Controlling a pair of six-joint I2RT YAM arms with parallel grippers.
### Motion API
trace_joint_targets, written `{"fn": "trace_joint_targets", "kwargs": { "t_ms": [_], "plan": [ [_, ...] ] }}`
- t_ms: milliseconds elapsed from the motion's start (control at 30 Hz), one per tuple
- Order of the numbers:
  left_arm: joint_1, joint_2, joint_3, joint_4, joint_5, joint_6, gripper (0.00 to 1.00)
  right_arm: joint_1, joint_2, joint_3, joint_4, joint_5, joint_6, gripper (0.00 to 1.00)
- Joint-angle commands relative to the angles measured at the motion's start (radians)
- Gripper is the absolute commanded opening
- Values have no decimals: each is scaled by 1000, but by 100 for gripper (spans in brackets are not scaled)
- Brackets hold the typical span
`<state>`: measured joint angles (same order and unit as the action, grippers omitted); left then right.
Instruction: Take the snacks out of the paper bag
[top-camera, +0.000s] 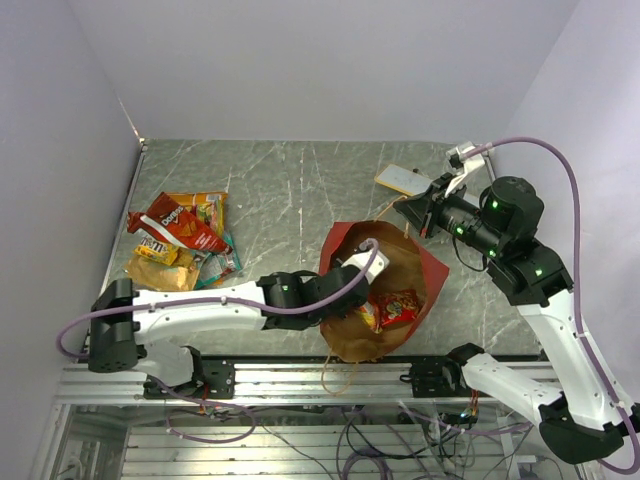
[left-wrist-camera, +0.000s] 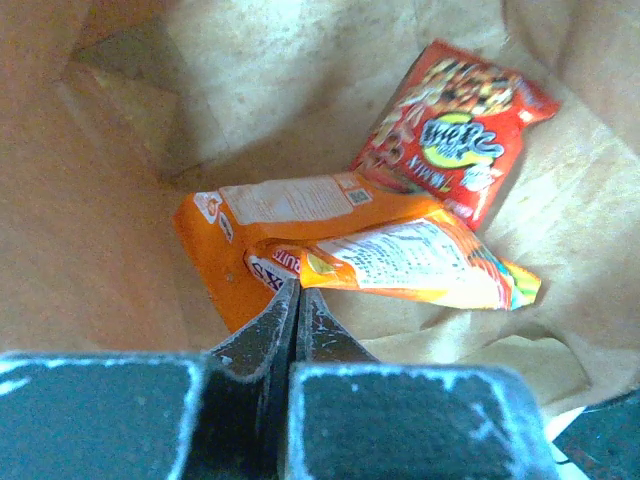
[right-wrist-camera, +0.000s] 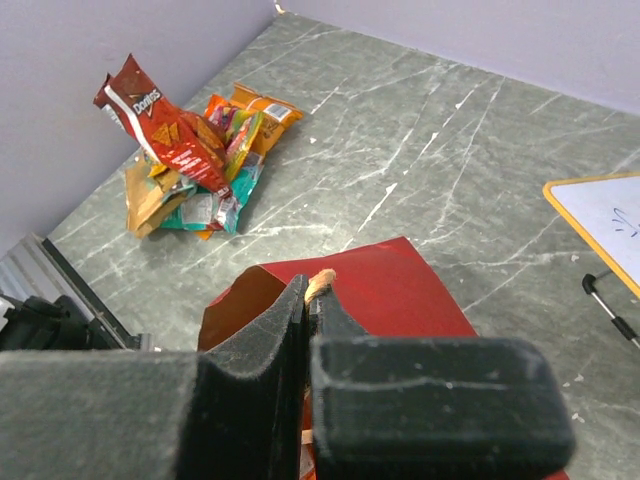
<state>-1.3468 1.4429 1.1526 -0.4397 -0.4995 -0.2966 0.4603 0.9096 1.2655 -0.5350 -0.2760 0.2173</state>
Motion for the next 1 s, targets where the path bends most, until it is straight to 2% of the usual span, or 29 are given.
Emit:
{"fn": "trace_joint_targets", "kwargs": {
  "t_ms": [0,500,667,767,867,967],
  "plan": [
    [1,-81,16,21,18,-21,7,0,-17,-9,38,26,3,0],
    [10,-288,192,93,-33,-86,7,0,-17,6,8,30,-58,0],
    [19,-321,293,47,-120,-89,7,0,-29,-14,14,50,-60,0],
    [73,-364,333,33,-122,-78,7,0,-37,-13,2,47,-67,0],
    [172,-372,397,-25,-98,-81,7,0,-48,-28,-3,55,-73,0],
    [224,-347,471,-101,-152,-69,7,0,-58,-38,9,55,-54,0]
  ]
}}
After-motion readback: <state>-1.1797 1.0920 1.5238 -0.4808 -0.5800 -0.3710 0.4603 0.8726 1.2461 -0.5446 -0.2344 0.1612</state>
